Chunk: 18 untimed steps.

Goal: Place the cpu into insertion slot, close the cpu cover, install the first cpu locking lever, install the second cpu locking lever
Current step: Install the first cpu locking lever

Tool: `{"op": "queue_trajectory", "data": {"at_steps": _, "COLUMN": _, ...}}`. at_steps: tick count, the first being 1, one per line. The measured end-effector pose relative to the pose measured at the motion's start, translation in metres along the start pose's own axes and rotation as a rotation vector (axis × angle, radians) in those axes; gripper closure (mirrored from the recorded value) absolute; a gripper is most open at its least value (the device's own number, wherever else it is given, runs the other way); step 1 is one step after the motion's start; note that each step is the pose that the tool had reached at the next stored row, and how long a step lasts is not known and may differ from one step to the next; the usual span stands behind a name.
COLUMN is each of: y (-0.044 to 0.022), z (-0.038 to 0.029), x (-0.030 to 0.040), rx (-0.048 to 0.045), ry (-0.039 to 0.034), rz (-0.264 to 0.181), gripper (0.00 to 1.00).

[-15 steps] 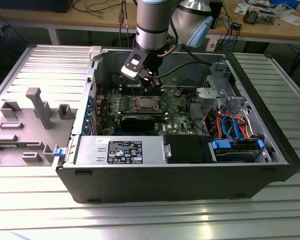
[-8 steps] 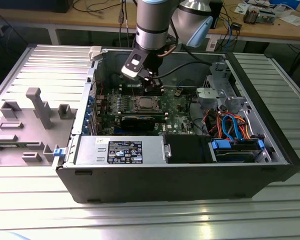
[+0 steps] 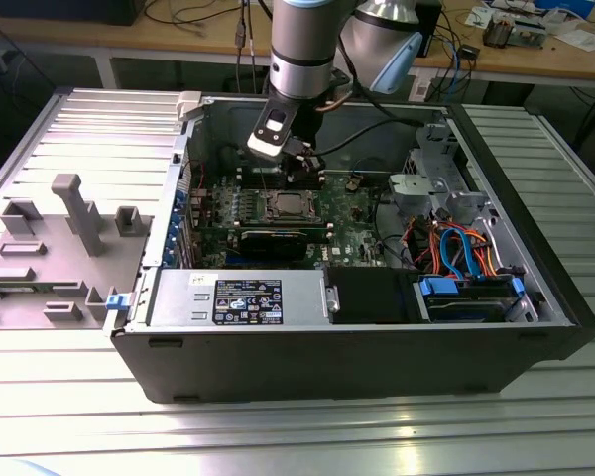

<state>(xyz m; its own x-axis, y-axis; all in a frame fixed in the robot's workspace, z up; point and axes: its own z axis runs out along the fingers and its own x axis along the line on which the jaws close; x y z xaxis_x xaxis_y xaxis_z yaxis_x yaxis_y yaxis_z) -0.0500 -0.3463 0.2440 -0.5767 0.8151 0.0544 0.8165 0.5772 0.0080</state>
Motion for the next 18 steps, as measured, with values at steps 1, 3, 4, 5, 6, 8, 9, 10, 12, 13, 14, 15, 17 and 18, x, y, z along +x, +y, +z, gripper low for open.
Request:
{"op": "queue_trajectory", "data": {"at_steps": 1, "y": 0.0, "z": 0.0, "x": 0.0, "rx": 0.0013, "ry": 0.0002, "rz": -0.025, "gripper": 0.89}}
{"op": "queue_trajectory", "data": {"at_steps": 3, "y": 0.0, "z": 0.0, "x": 0.0, "rx": 0.003, "ry": 0.0005, "rz": -0.056, "gripper": 0.89}}
{"op": "queue_trajectory", "data": {"at_steps": 4, "y": 0.0, "z": 0.0, "x": 0.0, "rx": 0.0038, "ry": 0.0006, "rz": -0.069, "gripper": 0.89}}
{"op": "queue_trajectory", "data": {"at_steps": 5, "y": 0.0, "z": 0.0, "x": 0.0, "rx": 0.0045, "ry": 0.0007, "rz": -0.084, "gripper": 0.89}}
{"op": "queue_trajectory", "data": {"at_steps": 6, "y": 0.0, "z": 0.0, "x": 0.0, "rx": 0.0052, "ry": 0.0008, "rz": -0.096, "gripper": 0.89}}
{"op": "queue_trajectory", "data": {"at_steps": 8, "y": 0.0, "z": 0.0, "x": 0.0, "rx": 0.0067, "ry": 0.001, "rz": -0.124, "gripper": 0.89}}
{"op": "queue_trajectory", "data": {"at_steps": 9, "y": 0.0, "z": 0.0, "x": 0.0, "rx": 0.0078, "ry": 0.0012, "rz": -0.144, "gripper": 0.89}}
{"op": "queue_trajectory", "data": {"at_steps": 10, "y": 0.0, "z": 0.0, "x": 0.0, "rx": 0.0089, "ry": 0.0013, "rz": -0.163, "gripper": 0.89}}
{"op": "queue_trajectory", "data": {"at_steps": 12, "y": 0.0, "z": 0.0, "x": 0.0, "rx": 0.01, "ry": 0.0015, "rz": -0.184, "gripper": 0.89}}
{"op": "queue_trajectory", "data": {"at_steps": 13, "y": 0.0, "z": 0.0, "x": 0.0, "rx": 0.0106, "ry": 0.0015, "rz": -0.193, "gripper": 0.89}}
{"op": "queue_trajectory", "data": {"at_steps": 14, "y": 0.0, "z": 0.0, "x": 0.0, "rx": 0.0111, "ry": 0.0016, "rz": -0.204, "gripper": 0.89}}
{"op": "queue_trajectory", "data": {"at_steps": 15, "y": 0.0, "z": 0.0, "x": 0.0, "rx": 0.0117, "ry": 0.0017, "rz": -0.215, "gripper": 0.89}}
{"op": "queue_trajectory", "data": {"at_steps": 17, "y": 0.0, "z": 0.0, "x": 0.0, "rx": 0.0129, "ry": 0.0019, "rz": -0.236, "gripper": 0.89}}
{"op": "queue_trajectory", "data": {"at_steps": 18, "y": 0.0, "z": 0.0, "x": 0.0, "rx": 0.0134, "ry": 0.002, "rz": -0.246, "gripper": 0.89}}
